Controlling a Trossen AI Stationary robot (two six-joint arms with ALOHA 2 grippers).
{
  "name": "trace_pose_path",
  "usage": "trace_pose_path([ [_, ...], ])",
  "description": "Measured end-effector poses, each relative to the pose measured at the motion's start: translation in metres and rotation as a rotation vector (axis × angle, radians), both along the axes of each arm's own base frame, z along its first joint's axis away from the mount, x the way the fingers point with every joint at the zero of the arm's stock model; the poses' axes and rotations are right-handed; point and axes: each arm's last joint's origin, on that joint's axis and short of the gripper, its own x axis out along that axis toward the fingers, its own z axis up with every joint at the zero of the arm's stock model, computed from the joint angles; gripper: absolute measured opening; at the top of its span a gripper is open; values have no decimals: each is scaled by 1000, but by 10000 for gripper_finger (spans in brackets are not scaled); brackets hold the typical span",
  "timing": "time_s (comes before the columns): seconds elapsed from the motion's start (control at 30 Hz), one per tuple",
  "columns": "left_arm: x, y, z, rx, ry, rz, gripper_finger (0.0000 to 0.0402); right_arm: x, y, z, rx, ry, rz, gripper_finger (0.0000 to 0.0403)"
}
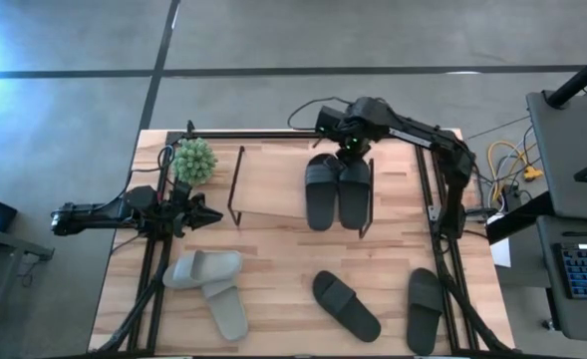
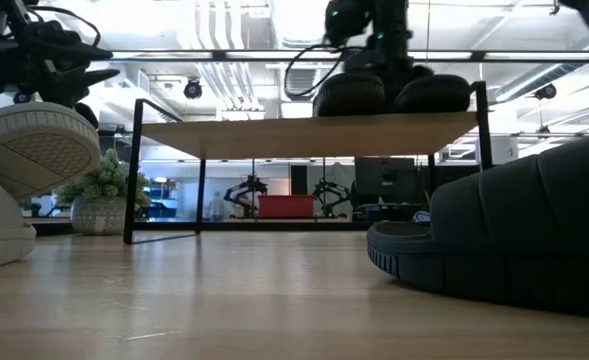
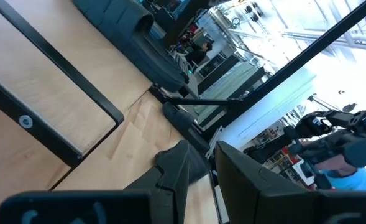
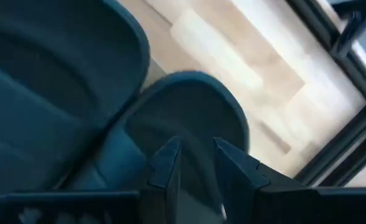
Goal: Pick and place slides into the shelf
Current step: Adjust the black slippers on the shelf
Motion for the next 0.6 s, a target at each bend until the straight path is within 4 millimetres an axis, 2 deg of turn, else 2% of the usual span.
trace_pose_path([
  [0.17,0,0,0,0,-1,0,66,-28,11,12,-22,-20,-73,87],
  [0.33,0,0,0,0,0,1,66,-41,29,21,-39,-90,-83,94],
  [0.47,0,0,0,0,0,1,66,-33,56,35,4,-273,7,97],
  [0.6,0,0,0,0,0,5,66,-11,83,31,17,-364,116,95],
])
